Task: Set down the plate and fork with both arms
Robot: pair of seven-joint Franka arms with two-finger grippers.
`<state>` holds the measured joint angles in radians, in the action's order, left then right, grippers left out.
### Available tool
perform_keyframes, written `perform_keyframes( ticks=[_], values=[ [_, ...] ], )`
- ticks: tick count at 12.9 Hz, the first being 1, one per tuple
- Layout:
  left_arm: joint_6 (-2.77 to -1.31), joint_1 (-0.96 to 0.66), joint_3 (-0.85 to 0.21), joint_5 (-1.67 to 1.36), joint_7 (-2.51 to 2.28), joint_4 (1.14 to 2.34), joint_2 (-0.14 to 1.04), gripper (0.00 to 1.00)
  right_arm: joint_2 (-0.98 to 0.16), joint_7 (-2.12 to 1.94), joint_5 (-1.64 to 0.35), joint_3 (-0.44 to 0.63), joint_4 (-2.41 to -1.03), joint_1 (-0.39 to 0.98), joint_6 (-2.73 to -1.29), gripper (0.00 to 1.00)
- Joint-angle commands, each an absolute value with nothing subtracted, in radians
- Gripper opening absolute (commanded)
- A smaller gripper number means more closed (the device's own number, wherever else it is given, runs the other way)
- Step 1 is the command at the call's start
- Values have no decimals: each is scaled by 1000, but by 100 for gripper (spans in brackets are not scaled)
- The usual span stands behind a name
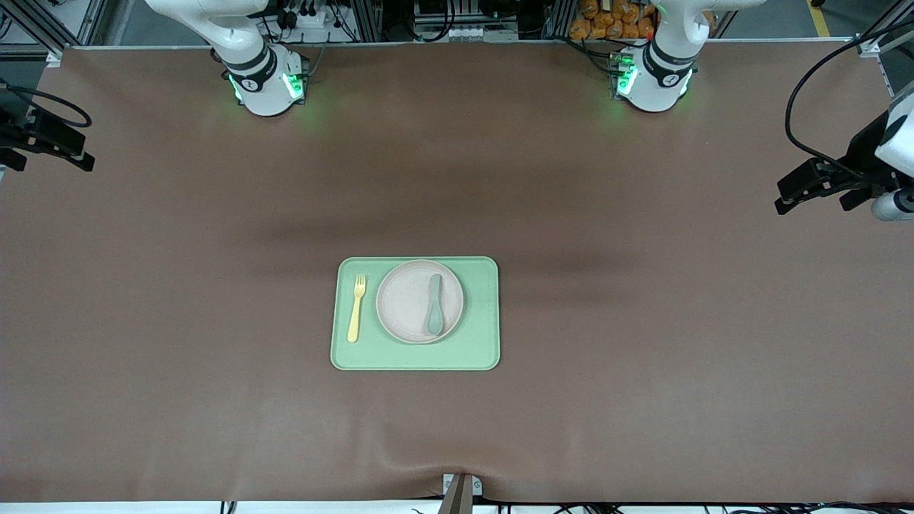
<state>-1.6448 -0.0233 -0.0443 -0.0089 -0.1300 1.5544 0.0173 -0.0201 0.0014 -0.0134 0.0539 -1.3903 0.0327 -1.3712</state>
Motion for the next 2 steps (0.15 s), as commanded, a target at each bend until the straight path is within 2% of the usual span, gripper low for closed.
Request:
perform_keyframes(
  ticks=[1, 2],
  values=[
    [-1629, -18, -46, -12, -106, 1537, 20, 100, -15, 15, -20, 43, -1390, 21, -1362, 100],
    [-1629, -18, -46, -11, -106, 1539, 20, 100, -15, 15, -20, 43, -1390, 21, -1362, 100]
  ],
)
